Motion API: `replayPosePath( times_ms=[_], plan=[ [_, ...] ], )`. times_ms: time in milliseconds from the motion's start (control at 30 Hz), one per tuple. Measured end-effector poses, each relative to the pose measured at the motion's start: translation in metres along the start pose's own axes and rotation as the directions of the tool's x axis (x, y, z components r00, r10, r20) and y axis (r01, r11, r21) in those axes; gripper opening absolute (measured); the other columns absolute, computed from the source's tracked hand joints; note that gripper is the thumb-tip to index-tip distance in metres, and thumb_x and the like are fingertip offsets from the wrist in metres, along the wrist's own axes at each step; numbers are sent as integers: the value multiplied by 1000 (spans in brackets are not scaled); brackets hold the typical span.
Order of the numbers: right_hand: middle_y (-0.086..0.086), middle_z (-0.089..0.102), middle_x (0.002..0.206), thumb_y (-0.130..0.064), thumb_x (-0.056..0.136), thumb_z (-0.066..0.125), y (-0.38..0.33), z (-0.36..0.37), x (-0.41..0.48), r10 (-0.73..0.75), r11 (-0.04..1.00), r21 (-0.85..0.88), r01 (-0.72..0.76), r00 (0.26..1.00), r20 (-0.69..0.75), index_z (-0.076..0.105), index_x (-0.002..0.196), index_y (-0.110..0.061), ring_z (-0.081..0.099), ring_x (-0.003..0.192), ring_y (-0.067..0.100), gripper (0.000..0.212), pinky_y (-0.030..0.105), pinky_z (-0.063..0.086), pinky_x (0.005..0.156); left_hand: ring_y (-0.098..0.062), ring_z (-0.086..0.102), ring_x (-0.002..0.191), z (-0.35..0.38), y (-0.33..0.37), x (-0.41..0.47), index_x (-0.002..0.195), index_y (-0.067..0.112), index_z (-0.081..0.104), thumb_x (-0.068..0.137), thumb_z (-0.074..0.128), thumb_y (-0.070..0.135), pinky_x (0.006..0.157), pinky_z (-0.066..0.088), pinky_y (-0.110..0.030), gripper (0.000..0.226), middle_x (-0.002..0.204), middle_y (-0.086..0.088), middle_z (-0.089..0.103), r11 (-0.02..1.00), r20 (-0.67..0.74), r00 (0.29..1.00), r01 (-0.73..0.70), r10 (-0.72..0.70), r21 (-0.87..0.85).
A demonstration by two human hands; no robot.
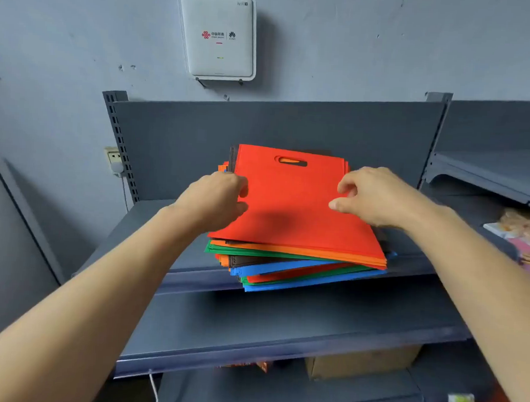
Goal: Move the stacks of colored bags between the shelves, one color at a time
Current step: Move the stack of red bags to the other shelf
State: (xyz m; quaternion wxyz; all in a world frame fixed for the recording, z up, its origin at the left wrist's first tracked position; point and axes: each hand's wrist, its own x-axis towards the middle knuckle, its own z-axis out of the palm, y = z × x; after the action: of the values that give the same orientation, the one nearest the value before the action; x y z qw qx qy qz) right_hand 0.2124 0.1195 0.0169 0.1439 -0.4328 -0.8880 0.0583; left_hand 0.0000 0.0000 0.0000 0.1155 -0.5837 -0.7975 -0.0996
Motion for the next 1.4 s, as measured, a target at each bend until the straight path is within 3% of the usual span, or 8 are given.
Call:
replayPosePath(
  times_ms=[200,567,633,733,900,1100,1300,1400],
  plan=[
    [12,56,120,-52,82,62,12,19,21,71,997,-27,-68,984,166,61,114,-11,55,109,30,53,38,47,90,-31,55,97,20,1,21,106,5,56,83,63,47,79,46,-36,49,110,-13,59,963,192,946,270,-261,-20],
    [14,53,129,-56,82,61,23,32,47,79,996,30,-87,973,216,54,123,-5,52,116,31,66,35,43,88,-24,47,77,24,11,39,68,11,41,74,73,45,53,32,-29,47,81,-7,49,869,257,867,472,-427,-150],
    [14,51,132,-54,82,62,23,34,49,66,995,55,-80,973,220,51,125,-4,51,119,31,67,36,43,93,-25,50,81,27,11,40,72,11,46,73,75,45,54,36,-30,45,89,-11,56,854,265,861,487,-434,-183],
    [14,51,132,-49,83,64,23,35,49,53,994,80,-71,976,210,51,126,-5,51,118,30,63,36,43,93,-32,49,109,32,9,41,104,6,57,70,73,52,86,43,-37,60,117,-16,53,840,243,845,519,-476,-160],
    [14,53,130,-40,83,67,21,34,47,60,990,118,-83,979,193,52,124,-5,53,115,29,56,35,43,92,-16,45,60,33,12,44,67,10,51,73,76,38,50,31,-28,38,68,-4,52,809,298,854,508,-427,-296],
    [13,53,129,-32,80,72,27,35,44,122,955,254,-154,983,139,52,123,-6,53,114,28,55,32,42,88,-28,60,95,43,17,52,99,7,64,64,79,48,85,48,-36,56,98,-10,67,780,333,857,502,-393,-373],
    [15,54,128,-25,79,73,28,36,43,191,927,306,-215,976,106,53,123,-2,52,115,29,54,32,43,90,-27,62,90,46,12,55,96,7,64,59,86,35,81,49,-36,51,97,-11,68,724,311,862,505,-400,-470],
    [14,54,128,-21,80,73,28,35,44,239,919,303,-253,968,82,54,123,0,53,116,28,51,30,43,89,-27,57,89,44,16,54,95,6,57,69,81,22,69,43,-29,39,97,-11,64,806,212,895,446,-393,-388]
  ],
)
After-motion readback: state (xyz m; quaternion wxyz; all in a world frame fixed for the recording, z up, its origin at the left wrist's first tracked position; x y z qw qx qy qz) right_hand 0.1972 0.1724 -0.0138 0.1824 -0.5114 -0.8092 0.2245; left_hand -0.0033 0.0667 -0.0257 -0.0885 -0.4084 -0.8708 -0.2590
